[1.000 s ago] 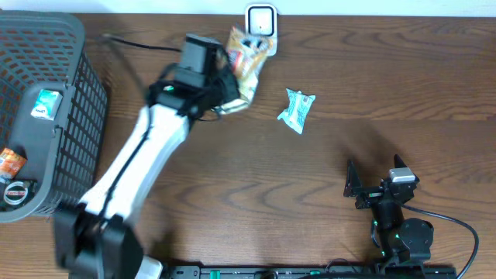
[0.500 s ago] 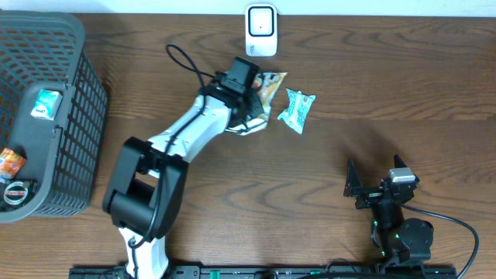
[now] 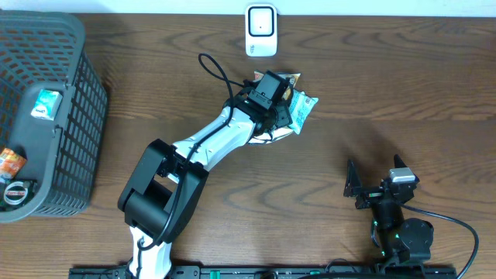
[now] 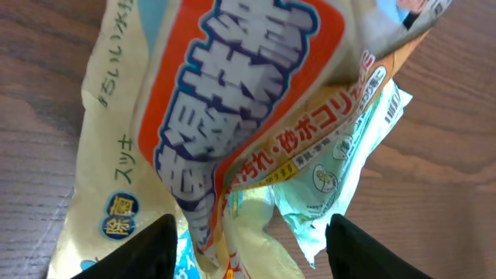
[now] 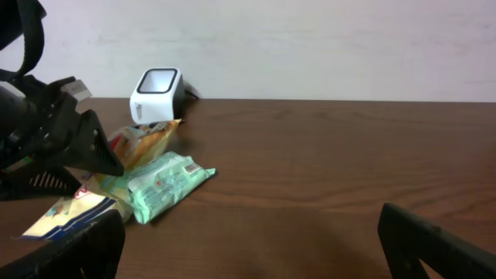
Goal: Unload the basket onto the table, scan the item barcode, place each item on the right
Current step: 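Carry the yellow bag to the scanner and drop it beside the green pack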
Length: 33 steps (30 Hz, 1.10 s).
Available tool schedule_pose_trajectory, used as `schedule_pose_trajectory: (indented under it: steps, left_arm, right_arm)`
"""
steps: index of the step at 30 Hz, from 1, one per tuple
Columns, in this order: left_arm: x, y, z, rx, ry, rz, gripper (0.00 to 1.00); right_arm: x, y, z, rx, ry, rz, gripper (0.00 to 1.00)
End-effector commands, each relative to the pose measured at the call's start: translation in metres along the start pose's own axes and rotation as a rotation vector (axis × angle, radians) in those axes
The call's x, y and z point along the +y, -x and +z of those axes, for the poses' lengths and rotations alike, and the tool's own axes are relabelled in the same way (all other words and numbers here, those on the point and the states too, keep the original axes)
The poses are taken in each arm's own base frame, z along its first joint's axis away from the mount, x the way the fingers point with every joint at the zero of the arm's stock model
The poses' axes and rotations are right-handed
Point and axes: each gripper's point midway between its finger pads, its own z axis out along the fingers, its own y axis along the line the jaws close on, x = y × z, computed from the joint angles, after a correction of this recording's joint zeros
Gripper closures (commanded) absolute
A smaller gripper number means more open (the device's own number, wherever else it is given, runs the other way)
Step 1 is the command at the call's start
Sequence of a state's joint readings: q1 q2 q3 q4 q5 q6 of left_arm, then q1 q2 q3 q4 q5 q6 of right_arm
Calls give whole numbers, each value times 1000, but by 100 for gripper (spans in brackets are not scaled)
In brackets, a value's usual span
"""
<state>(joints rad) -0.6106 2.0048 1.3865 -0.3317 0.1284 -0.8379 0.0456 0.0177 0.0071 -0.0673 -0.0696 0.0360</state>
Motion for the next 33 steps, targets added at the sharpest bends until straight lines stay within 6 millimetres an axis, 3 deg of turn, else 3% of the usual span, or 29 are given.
schedule_pose_trajectory:
  steps: [1, 5, 8, 12, 15, 18, 23, 24, 28, 33]
  left_arm:
    - [-26, 29, -42, -95, -87, 63, 33]
    - [-47, 58, -108, -227, -173, 214, 25]
    - [-52, 85, -172, -368, -219, 327, 21]
    - [-25, 123, -259, -595, -158, 352, 14]
    - [21, 150, -325, -781, -19, 288, 11]
    - [82, 168, -392, -952, 139, 145, 8]
    - [169, 169, -465, -1099, 321, -46, 7]
    - [203, 165, -480, -1114, 403, -121, 7]
    - [279, 145, -492, -1051, 592, -289, 3]
    - [355, 123, -496, -963, 756, -481, 0]
  right_arm:
    - [1, -1, 0, 2, 0, -16, 1]
    - [1, -1, 0, 2, 0, -16, 1]
    - [1, -1, 0, 2, 0, -16, 1]
    - [1, -1, 0, 2, 0, -16, 1]
    - [1, -1, 0, 2, 0, -16, 1]
    - [1, -1, 0, 2, 0, -16, 1]
    - [1, -1, 0, 2, 0, -16, 1]
    - [1, -1, 0, 2, 0, -16, 1]
    - [1, -1, 0, 2, 0, -16, 1]
    - [1, -1, 0, 2, 0, -16, 1]
